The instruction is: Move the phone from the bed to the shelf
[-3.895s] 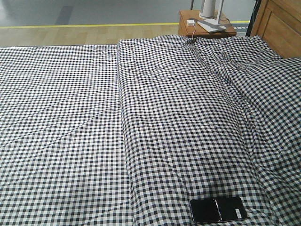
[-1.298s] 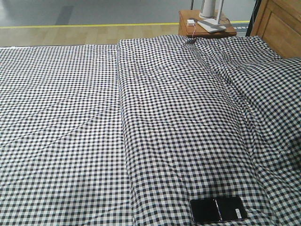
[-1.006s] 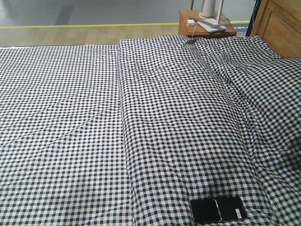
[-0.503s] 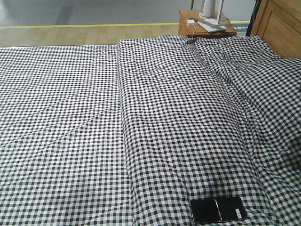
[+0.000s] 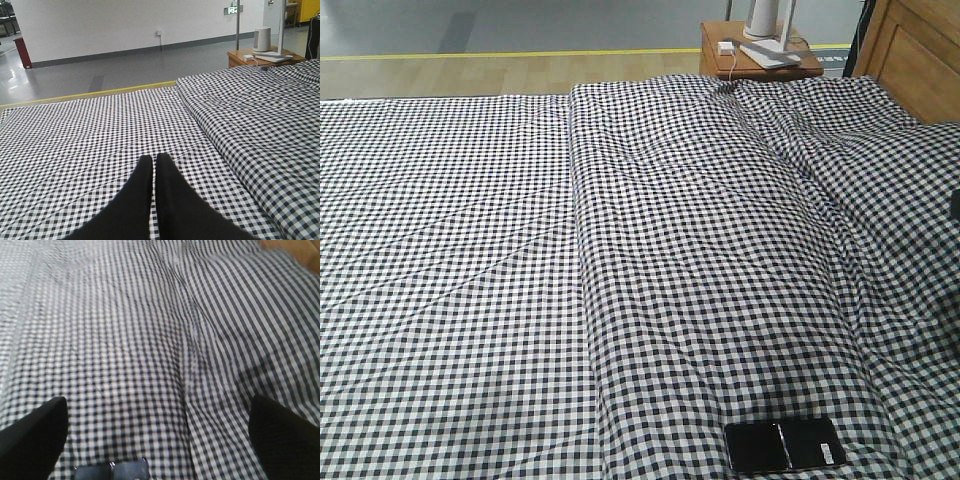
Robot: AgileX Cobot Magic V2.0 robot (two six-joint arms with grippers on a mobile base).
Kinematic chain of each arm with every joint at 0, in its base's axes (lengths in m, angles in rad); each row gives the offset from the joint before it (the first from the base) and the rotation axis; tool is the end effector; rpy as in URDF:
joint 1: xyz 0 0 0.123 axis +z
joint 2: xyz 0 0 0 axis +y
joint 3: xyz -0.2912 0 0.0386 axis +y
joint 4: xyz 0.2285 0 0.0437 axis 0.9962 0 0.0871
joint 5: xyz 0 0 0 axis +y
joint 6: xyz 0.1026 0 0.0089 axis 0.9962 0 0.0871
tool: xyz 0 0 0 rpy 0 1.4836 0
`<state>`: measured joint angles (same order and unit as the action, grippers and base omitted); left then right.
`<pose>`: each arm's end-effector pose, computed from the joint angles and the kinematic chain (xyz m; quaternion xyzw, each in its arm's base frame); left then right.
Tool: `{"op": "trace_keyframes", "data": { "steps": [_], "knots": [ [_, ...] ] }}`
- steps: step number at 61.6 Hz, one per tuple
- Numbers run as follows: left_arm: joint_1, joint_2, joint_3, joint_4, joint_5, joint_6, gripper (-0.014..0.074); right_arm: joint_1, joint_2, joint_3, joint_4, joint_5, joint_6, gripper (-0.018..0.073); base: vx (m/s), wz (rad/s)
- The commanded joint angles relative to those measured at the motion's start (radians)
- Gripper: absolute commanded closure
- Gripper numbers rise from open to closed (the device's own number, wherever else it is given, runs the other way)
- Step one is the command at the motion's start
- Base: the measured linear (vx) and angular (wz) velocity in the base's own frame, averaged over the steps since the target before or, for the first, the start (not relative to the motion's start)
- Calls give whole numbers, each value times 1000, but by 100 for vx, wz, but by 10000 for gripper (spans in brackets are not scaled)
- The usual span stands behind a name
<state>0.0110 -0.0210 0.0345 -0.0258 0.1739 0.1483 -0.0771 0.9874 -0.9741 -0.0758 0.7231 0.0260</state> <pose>0.0396 0.0000 0.1857 0.0430 0.7404 0.0432 0.6694 0.1819 -0.0192 0.3658 0.0318 0.8946 -0.0464 0.4433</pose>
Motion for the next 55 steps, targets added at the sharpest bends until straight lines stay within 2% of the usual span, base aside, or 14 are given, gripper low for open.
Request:
{"op": "trace_keyframes", "data": {
  "steps": [1, 6, 13, 21, 30, 38, 55],
  "knots": [
    [1, -4, -23, -9, -76, -6, 595, -70, 71, -131, -40, 54, 27, -127, 0, 0],
    [1, -4, -23, -9, -76, -6, 595, -149, 150, -211, -34, 115, 18, -127, 0, 0],
    [1, -4, -23, -9, -76, -6, 595, -239, 251, -241, -19, 89, 7, -127, 0, 0],
    [1, -4, -23, -9, -76, -6, 595, -325, 428, -241, 76, 60, -26, -122, 0, 0],
    [1, -4, -23, -9, -76, -6, 595, -392, 615, -241, 153, 88, -151, -117, 0, 0],
    [1, -4, -23, -9, -76, -6, 595, -439, 754, -241, 244, 88, -308, -113, 0, 0],
    [1, -4, -23, -9, -76, -6, 595, -526, 1003, -241, 547, 83, -657, -106, 0, 0]
  ]
}}
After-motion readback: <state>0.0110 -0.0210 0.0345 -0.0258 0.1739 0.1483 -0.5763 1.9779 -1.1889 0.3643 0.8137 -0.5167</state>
